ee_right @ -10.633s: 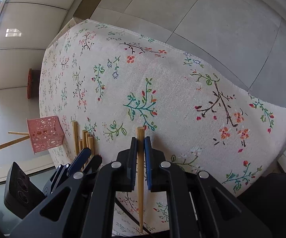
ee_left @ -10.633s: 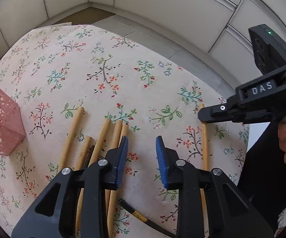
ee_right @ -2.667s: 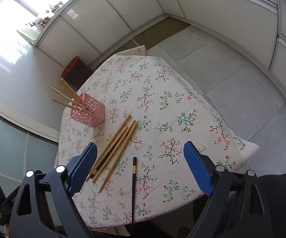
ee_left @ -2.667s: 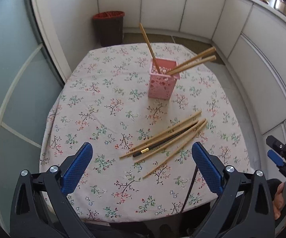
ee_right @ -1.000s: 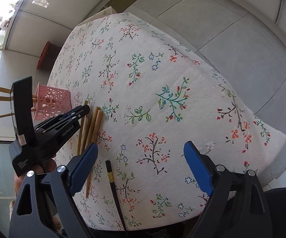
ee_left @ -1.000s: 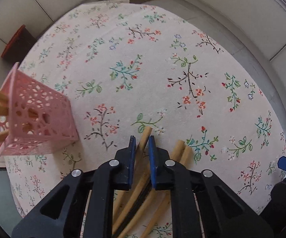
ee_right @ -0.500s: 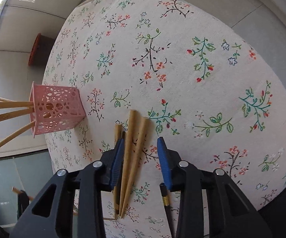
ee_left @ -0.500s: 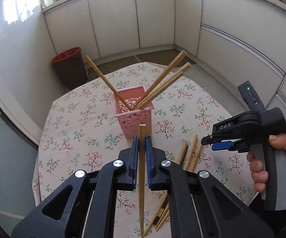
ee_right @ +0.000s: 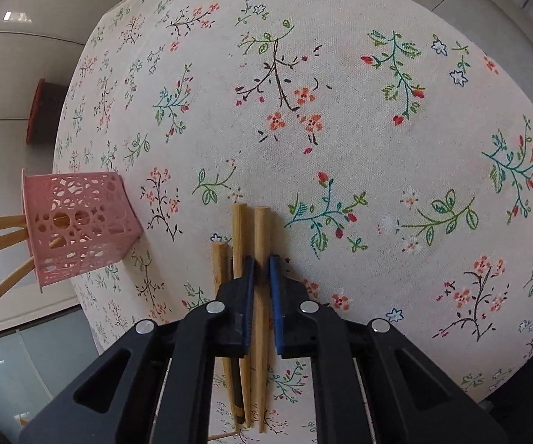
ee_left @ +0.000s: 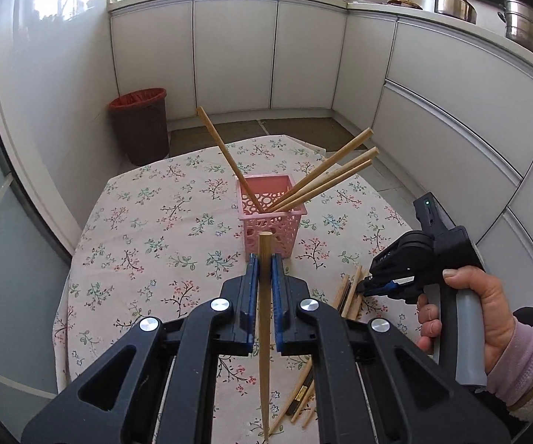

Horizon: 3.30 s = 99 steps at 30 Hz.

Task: Organize utensils
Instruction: 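Close the left tool on a chopstick while the right tool grasps another chopstick, then lift both held chopsticks upright and carry them over the pink basket, then lower both chopsticks into the pink basket and open both tools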

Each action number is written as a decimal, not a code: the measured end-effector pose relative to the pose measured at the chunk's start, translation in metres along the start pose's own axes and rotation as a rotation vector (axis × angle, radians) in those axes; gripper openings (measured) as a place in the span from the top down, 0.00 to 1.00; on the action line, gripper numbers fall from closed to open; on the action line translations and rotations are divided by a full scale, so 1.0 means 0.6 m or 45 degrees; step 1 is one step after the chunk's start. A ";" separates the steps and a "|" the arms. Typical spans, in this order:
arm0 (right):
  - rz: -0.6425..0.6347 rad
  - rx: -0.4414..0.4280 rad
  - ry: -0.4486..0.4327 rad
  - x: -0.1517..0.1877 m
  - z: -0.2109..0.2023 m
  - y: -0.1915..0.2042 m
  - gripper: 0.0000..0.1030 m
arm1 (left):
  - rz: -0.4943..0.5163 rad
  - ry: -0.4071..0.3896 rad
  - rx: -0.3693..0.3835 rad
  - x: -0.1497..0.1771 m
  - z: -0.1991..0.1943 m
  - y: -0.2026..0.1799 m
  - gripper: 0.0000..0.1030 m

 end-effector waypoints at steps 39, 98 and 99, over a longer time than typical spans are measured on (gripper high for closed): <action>-1.168 -0.528 -1.121 0.179 -0.449 0.370 0.92 | -0.199 -0.424 -0.013 -0.223 -0.149 0.043 0.94; -1.098 -0.351 -1.272 0.125 -0.351 0.352 0.48 | -0.504 -0.475 -0.065 -0.215 -0.114 0.147 0.44; -1.085 -0.352 -1.290 0.130 -0.362 0.346 0.42 | -0.501 -0.477 -0.068 -0.214 -0.118 0.144 0.43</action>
Point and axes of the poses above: each gripper's, at about its wrist camera, not at the fingertips, and z roughly the way its jaws point, y to its left, x to its underside, the point moved 2 cm from there along z, roughly the way its jaws point, and after that the axes turned 7 degrees about -x, right-handed, at the moved point
